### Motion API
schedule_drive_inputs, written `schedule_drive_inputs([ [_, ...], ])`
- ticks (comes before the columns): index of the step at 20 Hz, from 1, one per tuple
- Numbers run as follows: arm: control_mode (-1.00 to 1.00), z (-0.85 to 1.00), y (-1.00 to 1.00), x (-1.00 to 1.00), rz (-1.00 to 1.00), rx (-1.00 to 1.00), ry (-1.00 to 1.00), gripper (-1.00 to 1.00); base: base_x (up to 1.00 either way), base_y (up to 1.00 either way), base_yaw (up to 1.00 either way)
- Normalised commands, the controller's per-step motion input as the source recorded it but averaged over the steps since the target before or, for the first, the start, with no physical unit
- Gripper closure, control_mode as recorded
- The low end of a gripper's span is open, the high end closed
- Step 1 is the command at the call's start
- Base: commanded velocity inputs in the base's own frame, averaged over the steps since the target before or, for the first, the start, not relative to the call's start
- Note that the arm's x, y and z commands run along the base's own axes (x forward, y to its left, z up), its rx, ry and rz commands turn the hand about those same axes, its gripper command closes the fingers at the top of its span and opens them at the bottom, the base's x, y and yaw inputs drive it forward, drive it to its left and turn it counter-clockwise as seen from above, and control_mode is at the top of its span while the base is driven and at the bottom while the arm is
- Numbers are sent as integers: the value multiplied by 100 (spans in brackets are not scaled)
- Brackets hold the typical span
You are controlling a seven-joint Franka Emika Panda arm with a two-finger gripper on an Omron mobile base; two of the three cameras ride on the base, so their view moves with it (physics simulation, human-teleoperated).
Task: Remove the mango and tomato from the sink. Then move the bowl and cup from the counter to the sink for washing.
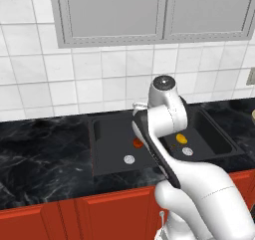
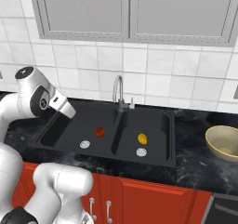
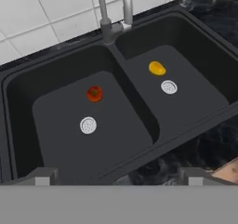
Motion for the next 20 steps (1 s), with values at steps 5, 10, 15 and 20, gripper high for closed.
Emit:
schedule_drive_inputs([
  [5,-100,-21,22,18,-7,1,0,-100,0,0,0],
  [10,-100,-25,5,25,0,0,0,-100,0,0,0],
  [15,-100,-25,0,27,0,0,0,-100,0,0,0],
  [20,-100,-25,0,30,4,0,0,-100,0,0,0],
])
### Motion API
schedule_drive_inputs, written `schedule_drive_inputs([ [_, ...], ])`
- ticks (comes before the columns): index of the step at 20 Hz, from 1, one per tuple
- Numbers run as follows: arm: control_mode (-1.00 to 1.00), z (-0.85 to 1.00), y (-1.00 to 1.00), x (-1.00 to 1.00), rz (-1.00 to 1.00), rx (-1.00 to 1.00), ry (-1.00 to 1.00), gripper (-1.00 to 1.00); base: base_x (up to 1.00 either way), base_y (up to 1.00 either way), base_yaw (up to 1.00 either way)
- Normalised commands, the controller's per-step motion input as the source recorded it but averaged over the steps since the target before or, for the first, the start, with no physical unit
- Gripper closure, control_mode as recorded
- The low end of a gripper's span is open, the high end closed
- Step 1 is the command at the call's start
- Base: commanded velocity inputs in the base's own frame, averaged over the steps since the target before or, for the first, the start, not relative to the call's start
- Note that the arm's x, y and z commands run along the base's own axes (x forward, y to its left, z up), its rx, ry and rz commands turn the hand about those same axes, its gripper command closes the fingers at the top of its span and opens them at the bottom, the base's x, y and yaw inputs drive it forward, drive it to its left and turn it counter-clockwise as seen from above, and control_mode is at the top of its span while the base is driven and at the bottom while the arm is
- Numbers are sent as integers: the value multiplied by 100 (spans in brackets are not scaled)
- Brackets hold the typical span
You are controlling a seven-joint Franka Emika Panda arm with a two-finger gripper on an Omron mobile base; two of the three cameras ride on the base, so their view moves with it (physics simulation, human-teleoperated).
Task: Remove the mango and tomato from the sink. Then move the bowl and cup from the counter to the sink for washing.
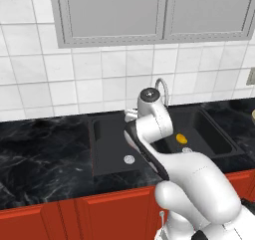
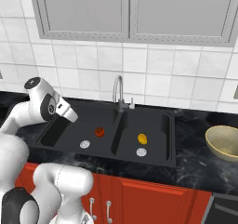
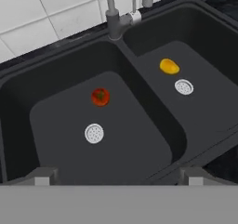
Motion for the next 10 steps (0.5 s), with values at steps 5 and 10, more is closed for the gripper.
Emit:
schedule_drive_inputs([
  [5,-100,-22,-5,33,11,3,3,-100,0,0,0],
  [10,-100,-23,-6,26,17,0,2,-100,0,0,0],
])
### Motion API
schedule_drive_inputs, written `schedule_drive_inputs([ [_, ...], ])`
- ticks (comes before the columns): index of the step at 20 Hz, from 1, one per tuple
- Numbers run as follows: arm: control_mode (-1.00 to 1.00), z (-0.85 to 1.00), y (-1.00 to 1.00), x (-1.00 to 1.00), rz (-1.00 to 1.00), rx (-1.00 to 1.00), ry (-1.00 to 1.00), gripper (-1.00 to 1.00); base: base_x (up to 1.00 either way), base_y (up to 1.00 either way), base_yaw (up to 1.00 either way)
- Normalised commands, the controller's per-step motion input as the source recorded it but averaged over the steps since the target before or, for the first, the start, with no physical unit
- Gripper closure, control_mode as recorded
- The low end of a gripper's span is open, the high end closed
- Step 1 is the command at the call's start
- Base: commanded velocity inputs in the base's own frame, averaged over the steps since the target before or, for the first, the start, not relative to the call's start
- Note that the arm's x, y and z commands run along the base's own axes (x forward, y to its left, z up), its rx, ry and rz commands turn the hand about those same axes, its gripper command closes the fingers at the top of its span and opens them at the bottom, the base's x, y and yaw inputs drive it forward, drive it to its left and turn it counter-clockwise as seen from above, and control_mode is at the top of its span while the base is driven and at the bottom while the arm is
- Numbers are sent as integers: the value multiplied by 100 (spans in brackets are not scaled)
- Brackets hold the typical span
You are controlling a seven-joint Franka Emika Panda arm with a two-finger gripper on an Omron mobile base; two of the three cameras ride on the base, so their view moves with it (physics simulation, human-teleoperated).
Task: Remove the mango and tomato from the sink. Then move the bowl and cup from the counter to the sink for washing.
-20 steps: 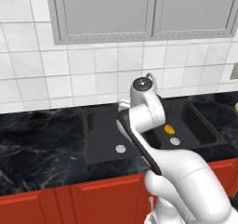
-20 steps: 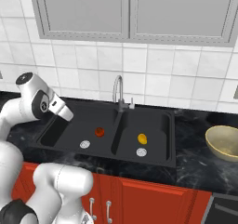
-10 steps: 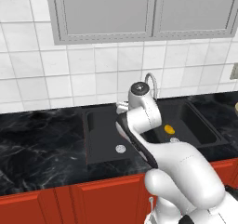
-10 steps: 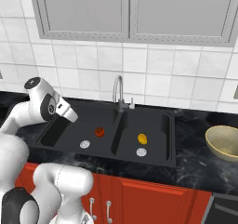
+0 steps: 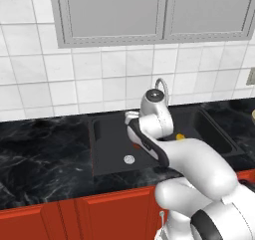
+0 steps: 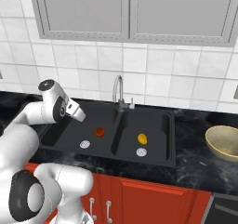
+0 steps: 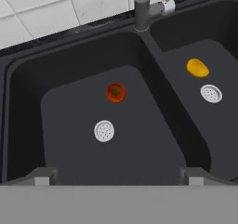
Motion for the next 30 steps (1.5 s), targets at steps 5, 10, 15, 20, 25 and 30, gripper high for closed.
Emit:
schedule_drive_inputs([
  [5,-100,-25,-6,25,14,0,0,-100,0,0,0],
  [10,-100,-27,-6,25,7,0,0,-100,0,0,0],
  [15,-100,-28,-5,25,0,-3,0,-100,0,0,0],
  [20,-100,-28,-2,26,0,-7,0,-100,0,0,0],
  [25,-100,-25,-8,24,1,-2,2,-100,0,0,0],
  [30,-100,-26,-9,19,4,0,7,-100,0,0,0],
])
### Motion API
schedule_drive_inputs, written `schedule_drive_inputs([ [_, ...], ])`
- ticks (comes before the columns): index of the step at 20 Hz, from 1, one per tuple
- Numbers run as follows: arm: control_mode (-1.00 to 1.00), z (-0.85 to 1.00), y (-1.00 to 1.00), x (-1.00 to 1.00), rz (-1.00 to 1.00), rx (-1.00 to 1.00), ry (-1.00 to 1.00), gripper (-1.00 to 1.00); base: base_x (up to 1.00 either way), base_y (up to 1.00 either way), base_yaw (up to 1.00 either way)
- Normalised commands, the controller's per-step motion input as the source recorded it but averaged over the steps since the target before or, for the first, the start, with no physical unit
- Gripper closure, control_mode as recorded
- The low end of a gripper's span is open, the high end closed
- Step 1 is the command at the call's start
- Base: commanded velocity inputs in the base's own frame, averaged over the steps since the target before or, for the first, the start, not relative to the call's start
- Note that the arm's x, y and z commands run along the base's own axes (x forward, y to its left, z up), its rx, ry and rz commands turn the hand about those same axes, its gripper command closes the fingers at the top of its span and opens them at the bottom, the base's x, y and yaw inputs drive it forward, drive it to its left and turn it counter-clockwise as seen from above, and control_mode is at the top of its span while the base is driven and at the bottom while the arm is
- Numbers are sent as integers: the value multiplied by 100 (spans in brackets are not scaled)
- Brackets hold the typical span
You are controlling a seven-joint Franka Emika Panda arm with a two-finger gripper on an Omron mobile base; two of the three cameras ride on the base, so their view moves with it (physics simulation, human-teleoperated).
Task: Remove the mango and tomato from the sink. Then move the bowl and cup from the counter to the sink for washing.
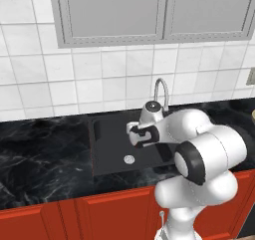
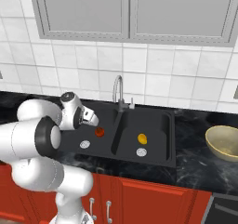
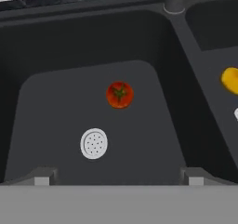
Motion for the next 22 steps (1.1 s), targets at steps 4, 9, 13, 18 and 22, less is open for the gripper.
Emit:
schedule_drive_inputs([
  [4,-100,-29,-3,20,4,-1,5,-100,0,0,0],
  [9,-100,-25,-1,24,2,-6,2,-100,0,0,0],
  [13,-100,-26,-4,23,1,-7,4,-100,0,0,0],
  [18,-100,-27,-2,24,1,-6,2,-100,0,0,0],
  [22,-100,-25,0,28,3,-2,0,-100,0,0,0],
])
